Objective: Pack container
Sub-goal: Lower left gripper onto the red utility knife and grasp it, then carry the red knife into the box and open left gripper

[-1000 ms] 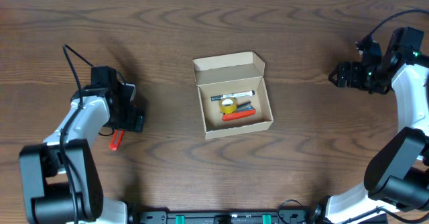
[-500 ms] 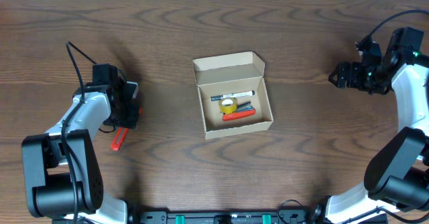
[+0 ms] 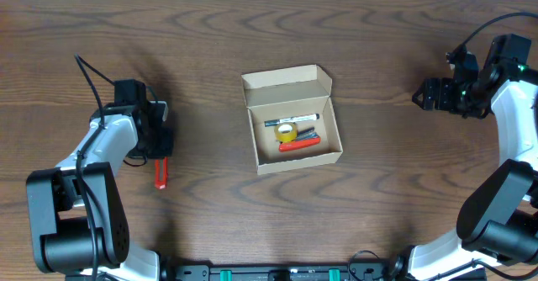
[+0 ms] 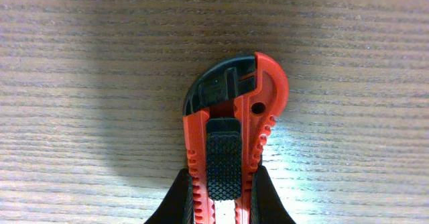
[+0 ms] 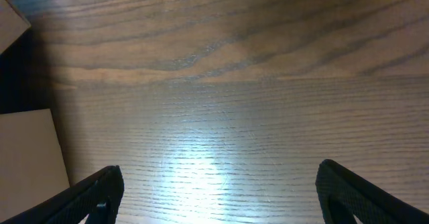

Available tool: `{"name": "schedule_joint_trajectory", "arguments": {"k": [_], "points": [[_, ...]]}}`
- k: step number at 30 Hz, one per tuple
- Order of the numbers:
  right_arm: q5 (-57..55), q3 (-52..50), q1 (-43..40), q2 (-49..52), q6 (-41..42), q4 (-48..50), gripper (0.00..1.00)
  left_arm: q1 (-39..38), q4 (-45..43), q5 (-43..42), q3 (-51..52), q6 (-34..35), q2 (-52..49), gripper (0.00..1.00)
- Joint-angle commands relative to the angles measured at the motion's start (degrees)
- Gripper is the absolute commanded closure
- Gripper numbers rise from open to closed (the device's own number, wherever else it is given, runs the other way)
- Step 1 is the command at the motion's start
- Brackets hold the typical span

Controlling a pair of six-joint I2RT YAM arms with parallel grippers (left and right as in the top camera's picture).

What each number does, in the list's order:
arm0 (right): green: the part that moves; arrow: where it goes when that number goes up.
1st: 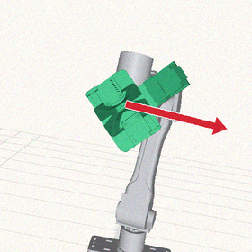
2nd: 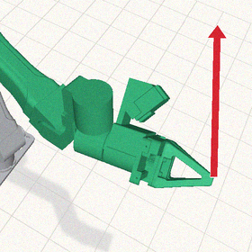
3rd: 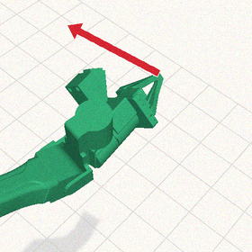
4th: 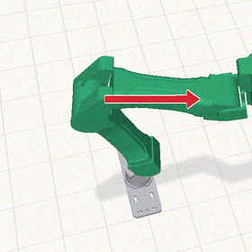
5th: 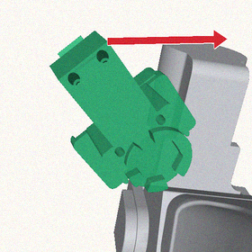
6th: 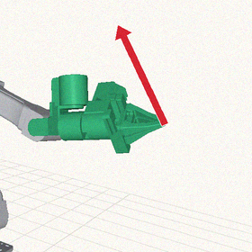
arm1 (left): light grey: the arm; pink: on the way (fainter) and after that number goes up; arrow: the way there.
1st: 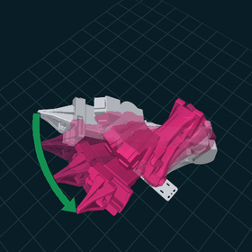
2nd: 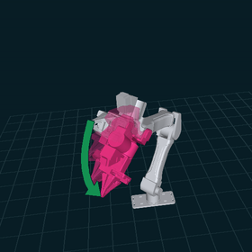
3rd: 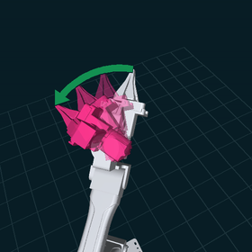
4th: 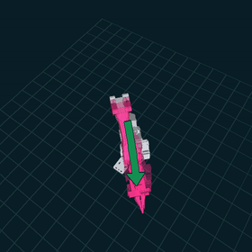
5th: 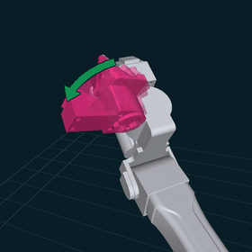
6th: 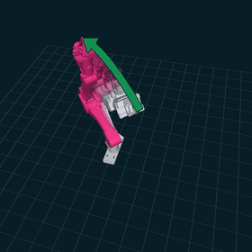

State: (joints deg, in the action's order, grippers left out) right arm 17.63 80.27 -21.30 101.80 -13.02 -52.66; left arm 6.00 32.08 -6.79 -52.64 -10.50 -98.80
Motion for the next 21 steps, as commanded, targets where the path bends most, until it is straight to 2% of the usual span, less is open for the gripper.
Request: {"name": "schedule_joint_trajectory", "arguments": {"k": [1,9,17,21], "points": [[0.83,-0.15,0.39,0.0,-0.76,-0.04,0.15,-0.13,0.83,-4.98,1.84,1.9,-2.6,0.94],[0.83,-0.15,0.39,0.0,-0.76,-0.02,0.15,-2.89,3.5,-7.85,-0.2,-0.94,3.72,0.94],[0.83,-0.15,0.39,0.0,-0.76,0.2,0.15,-10.82,7.54,-15.02,-10.14,-3.91,14.62,0.94],[0.83,-0.15,0.39,0.0,-0.76,0.35,0.15,-17.22,8.02,-15.3,-16.5,-12.59,16.46,0.94]]}}
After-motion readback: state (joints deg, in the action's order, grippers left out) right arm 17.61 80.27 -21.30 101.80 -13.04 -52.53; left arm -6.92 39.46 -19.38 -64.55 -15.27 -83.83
